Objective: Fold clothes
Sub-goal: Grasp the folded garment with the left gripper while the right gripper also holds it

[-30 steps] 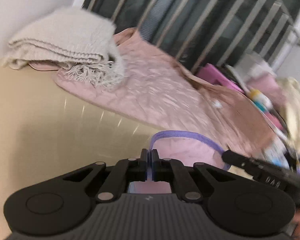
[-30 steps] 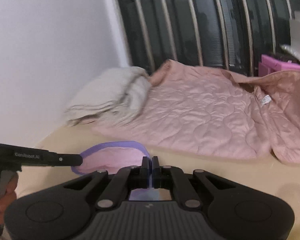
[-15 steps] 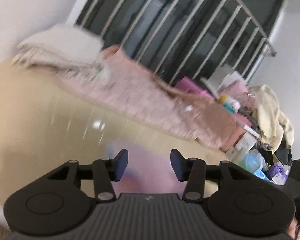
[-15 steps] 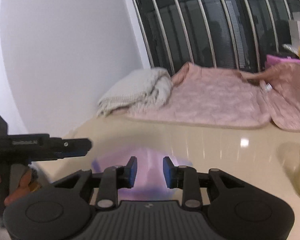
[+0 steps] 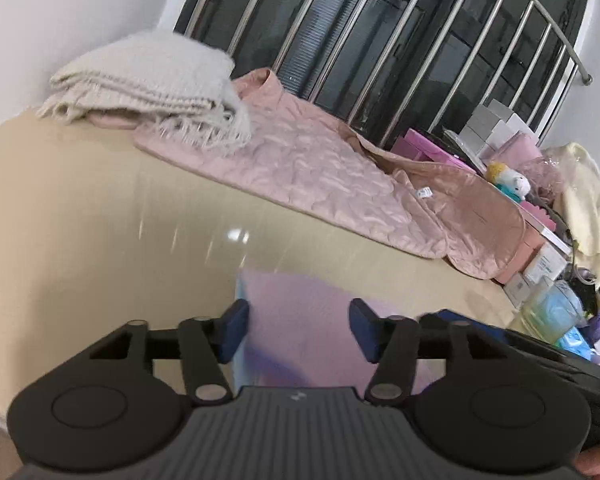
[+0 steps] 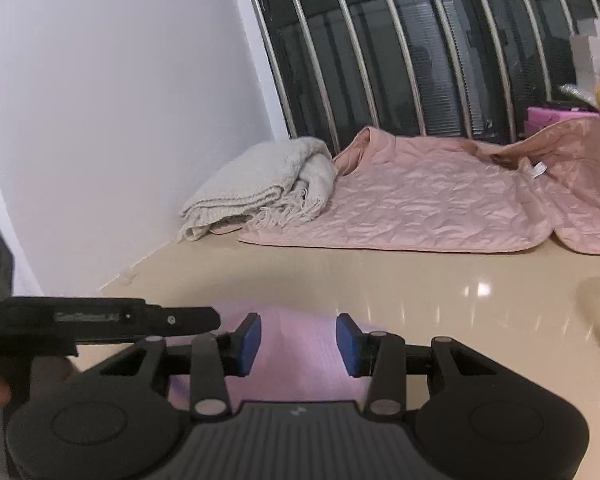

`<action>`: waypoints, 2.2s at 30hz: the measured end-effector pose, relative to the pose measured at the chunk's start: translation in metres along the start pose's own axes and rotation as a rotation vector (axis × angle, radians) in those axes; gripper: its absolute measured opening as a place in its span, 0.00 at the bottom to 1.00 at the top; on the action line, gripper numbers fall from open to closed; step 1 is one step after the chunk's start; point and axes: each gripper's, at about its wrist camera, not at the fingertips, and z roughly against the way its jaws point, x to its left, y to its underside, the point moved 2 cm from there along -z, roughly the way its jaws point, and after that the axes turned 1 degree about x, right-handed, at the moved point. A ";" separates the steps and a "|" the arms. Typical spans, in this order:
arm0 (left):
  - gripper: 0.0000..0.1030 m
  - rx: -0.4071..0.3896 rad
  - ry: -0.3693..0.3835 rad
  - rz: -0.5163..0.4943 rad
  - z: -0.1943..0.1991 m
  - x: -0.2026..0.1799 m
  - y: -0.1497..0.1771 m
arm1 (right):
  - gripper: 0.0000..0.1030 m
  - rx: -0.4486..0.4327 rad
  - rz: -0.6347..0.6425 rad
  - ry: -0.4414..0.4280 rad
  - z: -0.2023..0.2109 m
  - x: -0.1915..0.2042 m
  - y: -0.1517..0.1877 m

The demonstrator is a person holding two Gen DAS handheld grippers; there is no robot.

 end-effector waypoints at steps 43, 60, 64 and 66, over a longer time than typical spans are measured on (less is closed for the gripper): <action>0.13 -0.207 0.145 -0.228 -0.012 -0.099 -0.083 | 0.14 -0.257 0.234 0.269 0.033 -0.004 -0.070; 0.14 -0.059 0.083 -0.247 -0.277 -0.095 -0.225 | 0.14 -0.074 0.029 0.358 -0.188 -0.149 -0.231; 0.18 0.091 0.056 -0.189 -0.340 -0.066 -0.204 | 0.19 0.107 -0.023 0.384 -0.249 -0.186 -0.198; 0.45 0.123 0.073 -0.183 -0.344 -0.051 -0.192 | 0.36 0.124 -0.034 0.430 -0.248 -0.191 -0.180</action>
